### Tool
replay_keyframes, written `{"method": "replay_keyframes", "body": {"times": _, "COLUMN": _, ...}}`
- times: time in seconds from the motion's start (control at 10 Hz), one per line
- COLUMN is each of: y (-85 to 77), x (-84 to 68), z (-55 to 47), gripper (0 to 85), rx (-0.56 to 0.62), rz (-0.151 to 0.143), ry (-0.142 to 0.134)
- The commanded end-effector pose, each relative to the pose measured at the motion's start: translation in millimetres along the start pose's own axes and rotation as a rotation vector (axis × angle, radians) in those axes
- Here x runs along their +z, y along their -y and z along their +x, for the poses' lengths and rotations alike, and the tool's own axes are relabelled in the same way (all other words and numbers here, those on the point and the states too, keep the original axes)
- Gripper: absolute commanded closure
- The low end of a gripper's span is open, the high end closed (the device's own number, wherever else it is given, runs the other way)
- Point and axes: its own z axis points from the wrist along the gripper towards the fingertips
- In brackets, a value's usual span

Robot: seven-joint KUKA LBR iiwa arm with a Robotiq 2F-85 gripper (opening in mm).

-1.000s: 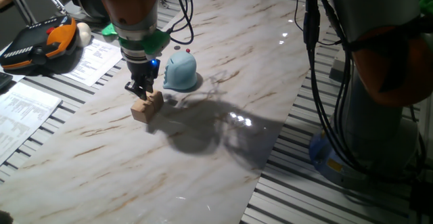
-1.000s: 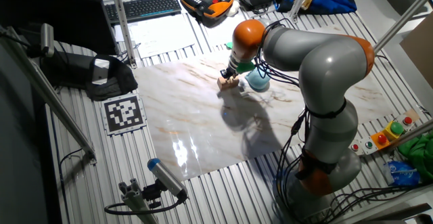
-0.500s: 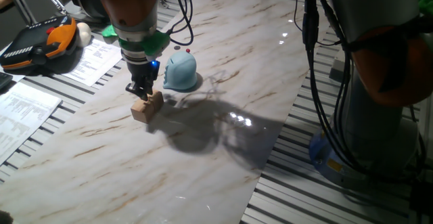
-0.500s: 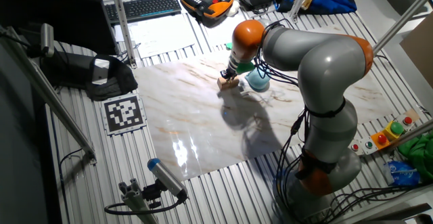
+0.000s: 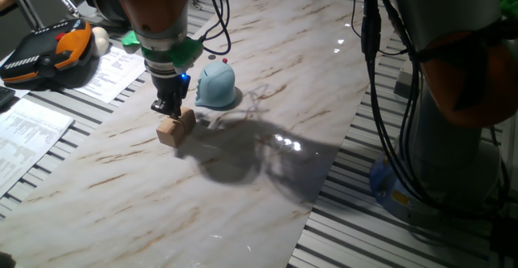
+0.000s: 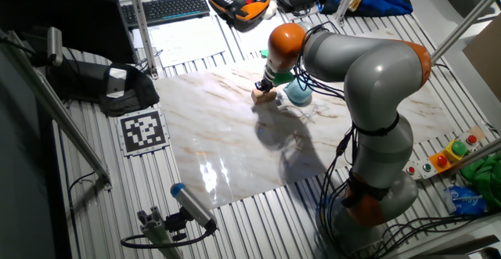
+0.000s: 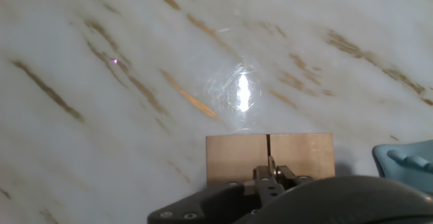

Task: Drop coins into a piggy bank

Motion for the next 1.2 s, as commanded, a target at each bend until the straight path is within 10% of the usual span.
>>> {"method": "replay_keyframes", "body": {"times": 0.0, "y": 0.0, "x": 0.2, "z": -0.1, "gripper": 68.0, "rx": 0.002, "rz": 0.002, "ry": 0.002}}
{"method": "replay_keyframes", "body": {"times": 0.6, "y": 0.3, "x": 1.4, "z": -0.6, "gripper": 68.0, "rx": -0.001, "rz": 0.003, "ry": 0.000}}
{"method": "replay_keyframes", "body": {"times": 0.7, "y": 0.3, "x": 2.1, "z": -1.0, "gripper": 85.0, "rx": -0.015, "rz": 0.001, "ry": -0.014}}
{"method": "replay_keyframes", "body": {"times": 1.1, "y": 1.8, "x": -7.7, "z": -2.3, "gripper": 85.0, "rx": -0.015, "rz": 0.036, "ry": -0.012}}
